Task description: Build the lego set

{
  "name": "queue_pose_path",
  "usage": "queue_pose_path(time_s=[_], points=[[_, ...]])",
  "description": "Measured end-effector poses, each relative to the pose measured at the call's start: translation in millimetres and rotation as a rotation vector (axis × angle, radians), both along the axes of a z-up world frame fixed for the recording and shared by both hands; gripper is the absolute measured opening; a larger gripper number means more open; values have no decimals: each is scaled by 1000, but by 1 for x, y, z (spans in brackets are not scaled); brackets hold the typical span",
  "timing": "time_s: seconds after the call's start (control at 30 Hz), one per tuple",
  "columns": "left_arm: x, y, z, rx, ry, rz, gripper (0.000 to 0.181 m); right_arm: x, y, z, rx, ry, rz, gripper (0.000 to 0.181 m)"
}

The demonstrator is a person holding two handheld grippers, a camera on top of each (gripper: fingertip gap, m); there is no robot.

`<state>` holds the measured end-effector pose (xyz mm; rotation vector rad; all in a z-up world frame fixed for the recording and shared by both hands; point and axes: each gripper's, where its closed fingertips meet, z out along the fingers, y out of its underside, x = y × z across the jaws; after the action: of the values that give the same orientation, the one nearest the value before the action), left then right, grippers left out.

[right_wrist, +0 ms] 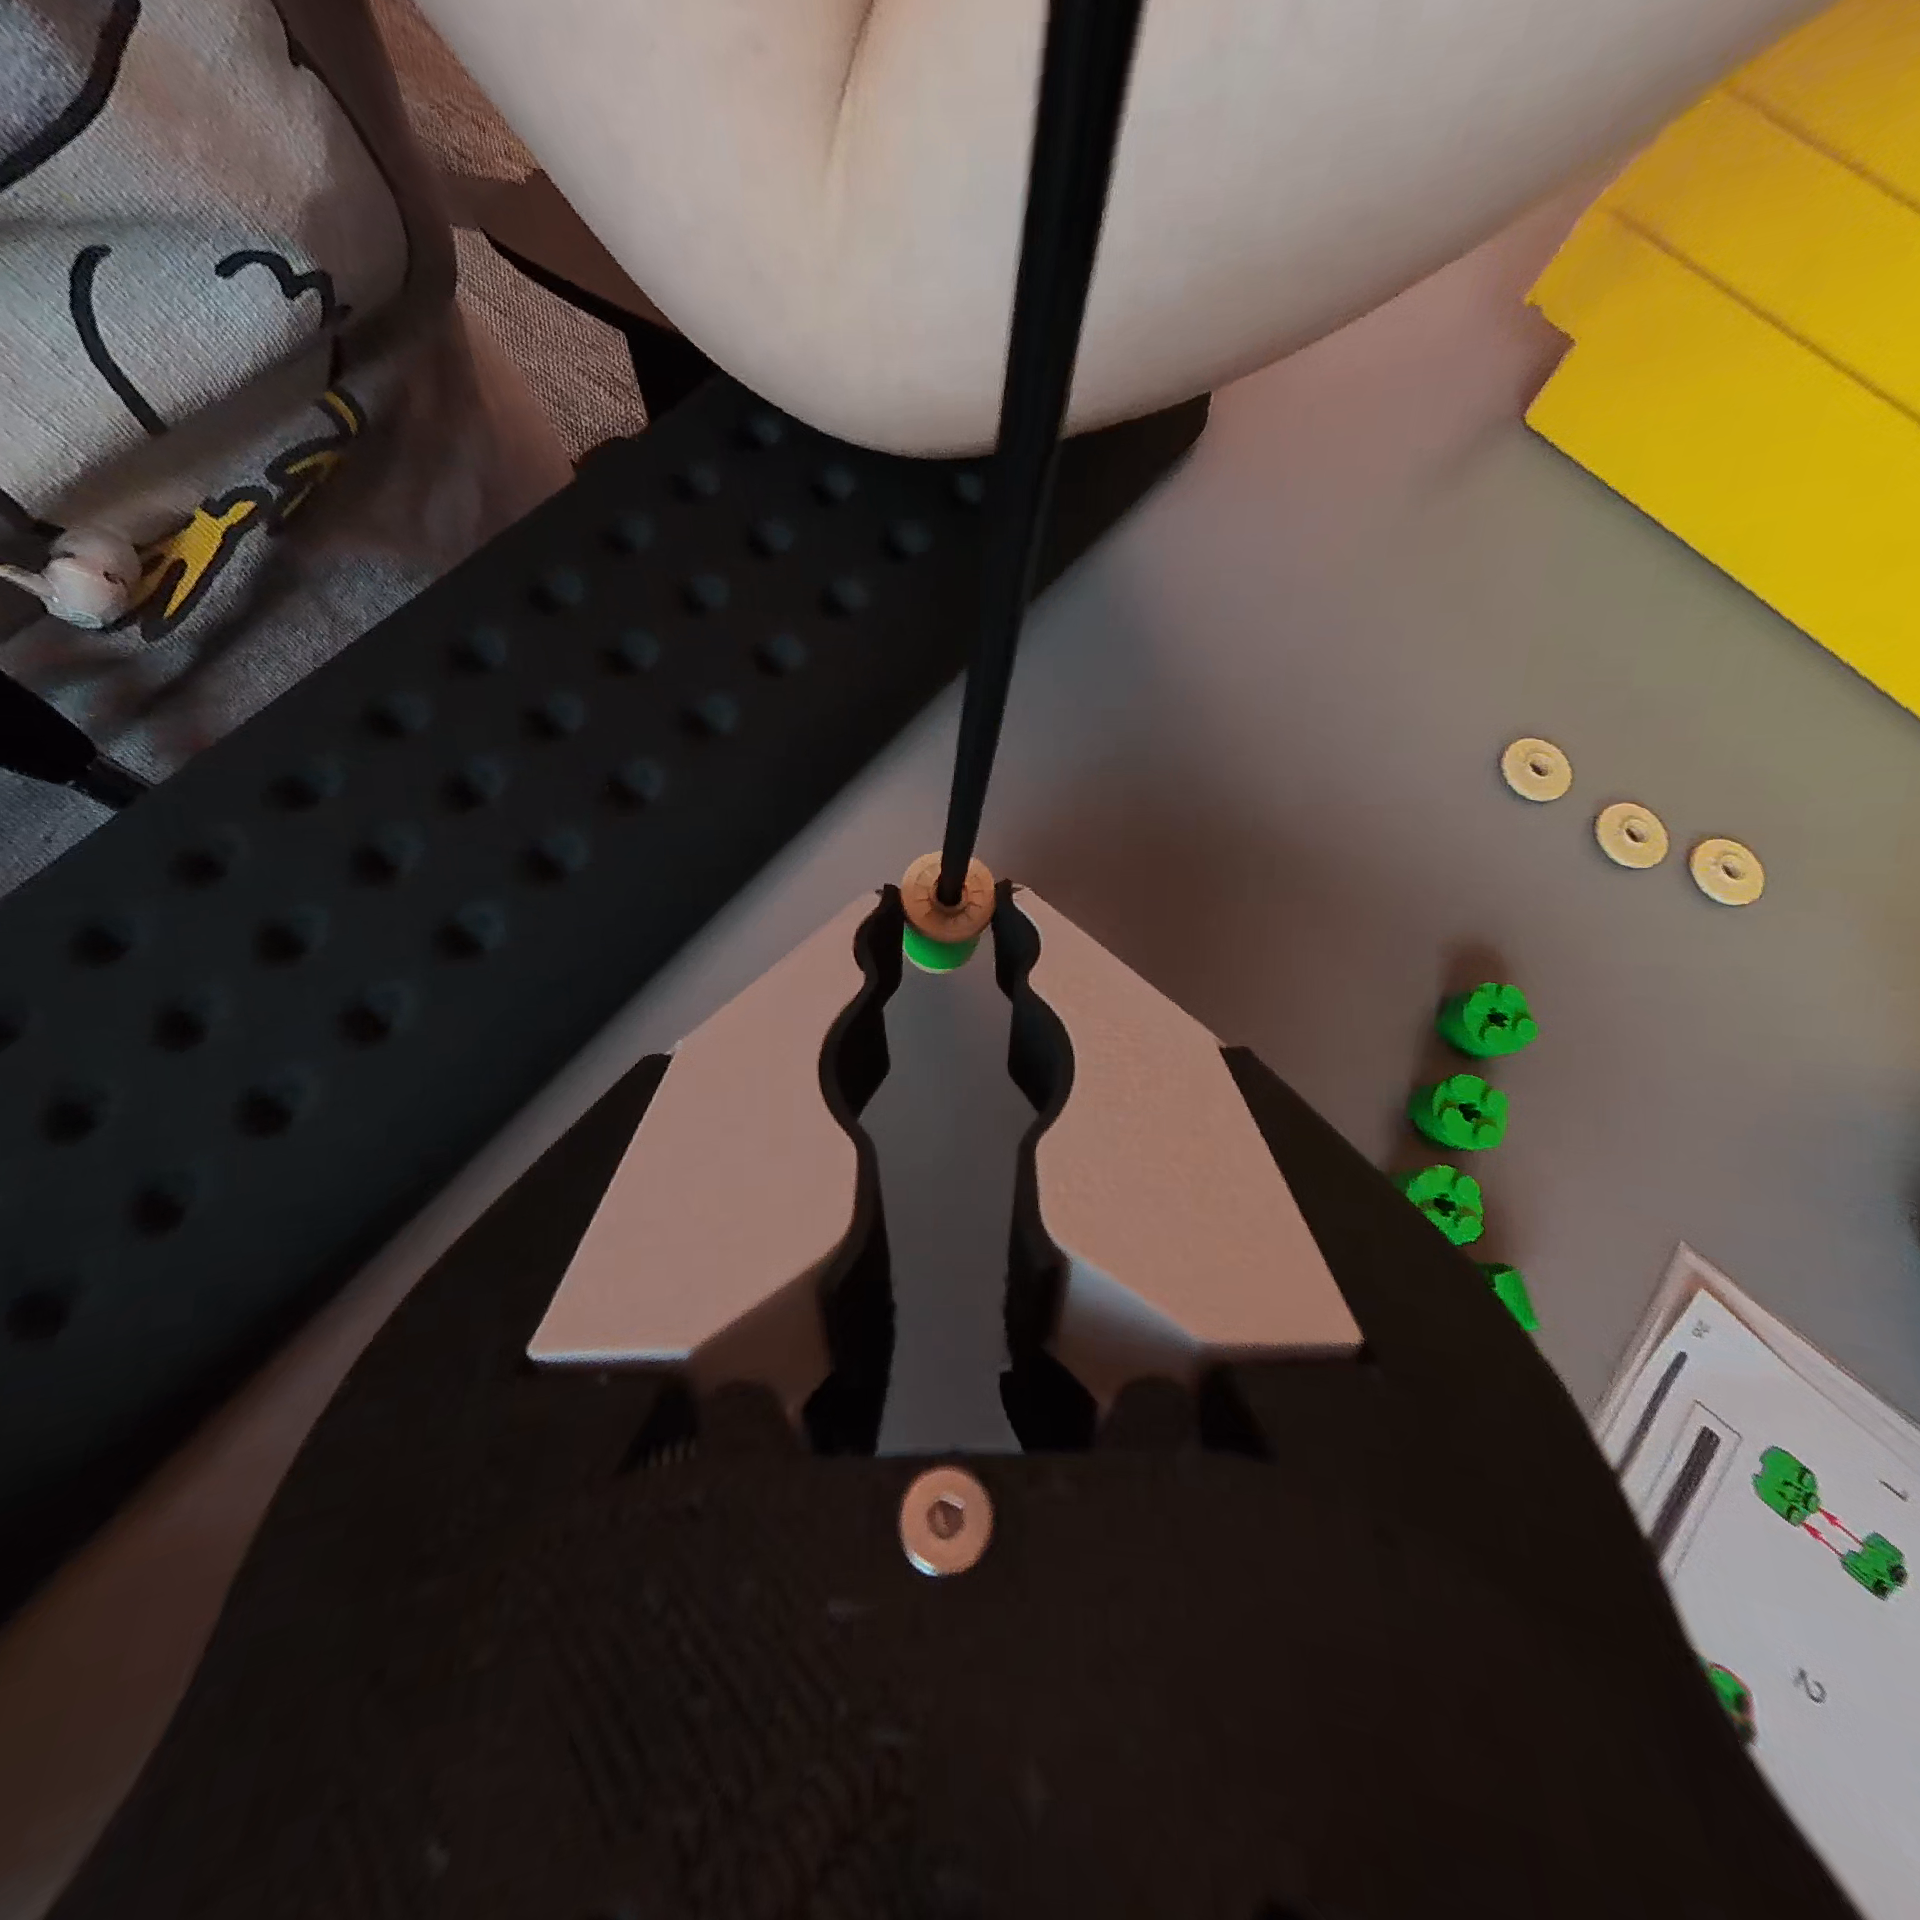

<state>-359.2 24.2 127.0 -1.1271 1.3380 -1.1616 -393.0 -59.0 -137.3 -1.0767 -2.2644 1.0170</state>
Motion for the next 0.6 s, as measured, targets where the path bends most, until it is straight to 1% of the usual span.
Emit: queue_pose_path(time_s=[0.1,0.2,0.23,0.27,0.3,0.33,0.37,0.43,0.47,0.5,0.53,0.57,0.6], points=[[-4,2,2,-6,-15,9,42,-1,2,-2,-7,-4,-7,16],[-3,2,1,-11,-11,11,42,0,0,3,-16,3,8,16],[-3,2,1,-9,-9,10,42,8,2,7,-19,-20,15,16],[-2,1,1,-7,-7,8,42,21,12,13,0,-56,-8,16],[-2,0,1,-6,-6,6,42,40,32,21,34,-92,-66,16],[-2,0,1,-4,-4,5,42,64,58,34,42,-110,-161,16],[-3,-1,2,0,-5,3,42,89,85,49,26,-89,-288,16],[-4,-4,5,10,-18,-4,42,151,143,71,-18,-22,-581,16],[-5,-5,6,13,-26,-9,42,183,173,80,-38,43,-752,16],[-6,-6,8,16,-33,-12,42,217,201,84,-64,99,-927,16],[-6,-7,9,18,-38,-15,42,249,221,84,-104,132,-1079,16],[-7,-7,9,19,-41,-17,42,274,230,79,-146,138,-1178,16],[-7,-7,9,19,-42,-18,42,295,234,70,-157,116,-1236,16]])
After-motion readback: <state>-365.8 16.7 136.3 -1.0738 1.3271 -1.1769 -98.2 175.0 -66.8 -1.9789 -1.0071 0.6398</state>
